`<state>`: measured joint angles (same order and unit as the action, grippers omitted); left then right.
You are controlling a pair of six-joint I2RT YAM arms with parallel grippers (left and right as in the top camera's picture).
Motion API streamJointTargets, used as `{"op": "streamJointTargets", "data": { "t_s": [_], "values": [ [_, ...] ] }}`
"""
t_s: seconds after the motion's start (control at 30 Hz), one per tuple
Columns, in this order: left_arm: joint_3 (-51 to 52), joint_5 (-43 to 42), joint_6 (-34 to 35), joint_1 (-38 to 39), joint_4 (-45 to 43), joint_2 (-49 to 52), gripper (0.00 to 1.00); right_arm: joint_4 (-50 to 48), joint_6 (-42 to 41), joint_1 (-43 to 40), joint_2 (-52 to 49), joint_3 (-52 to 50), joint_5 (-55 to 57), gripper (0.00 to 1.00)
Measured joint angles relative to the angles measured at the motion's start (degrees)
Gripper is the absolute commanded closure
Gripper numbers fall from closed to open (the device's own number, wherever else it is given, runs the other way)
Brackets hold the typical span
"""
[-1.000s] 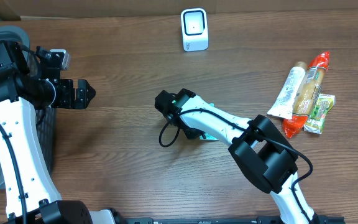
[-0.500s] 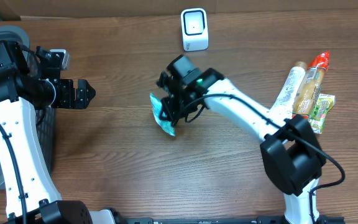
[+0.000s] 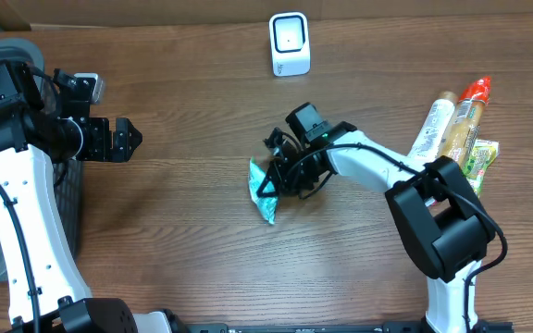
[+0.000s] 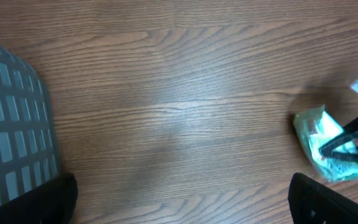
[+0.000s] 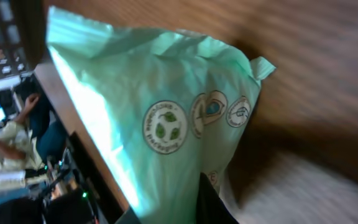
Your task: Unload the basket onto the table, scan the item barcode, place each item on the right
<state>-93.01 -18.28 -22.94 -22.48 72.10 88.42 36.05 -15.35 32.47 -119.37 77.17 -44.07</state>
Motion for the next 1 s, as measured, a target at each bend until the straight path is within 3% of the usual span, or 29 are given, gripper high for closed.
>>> {"op": "streamJointTargets", "data": {
  "t_s": [0.27,0.8,0.87,0.9,0.97,1.0],
  "values": [
    [0.0,0.0,0.0,0.0,0.0,0.0,0.00,3.2,-2.1,-1.9,0.0,0.1,5.9,0.61],
    [0.0,0.0,0.0,0.0,0.0,0.0,0.00,22.6,-0.3,-2.1,0.0,9.4,24.3,0.60],
    [0.0,0.0,0.0,0.0,0.0,0.0,0.00,25.0,0.9,-2.1,0.0,11.5,25.7,0.35],
    [0.0,0.0,0.0,0.0,0.0,0.0,0.00,26.4,1.8,-2.0,0.0,12.6,26.6,0.27],
    [0.0,0.0,0.0,0.0,0.0,0.0,0.01,29.0,3.0,-2.0,0.0,15.0,29.2,0.23],
    [0.0,0.0,0.0,0.0,0.0,0.0,0.00,30.5,3.5,-1.9,0.0,16.5,30.8,0.09]
  ]
}}
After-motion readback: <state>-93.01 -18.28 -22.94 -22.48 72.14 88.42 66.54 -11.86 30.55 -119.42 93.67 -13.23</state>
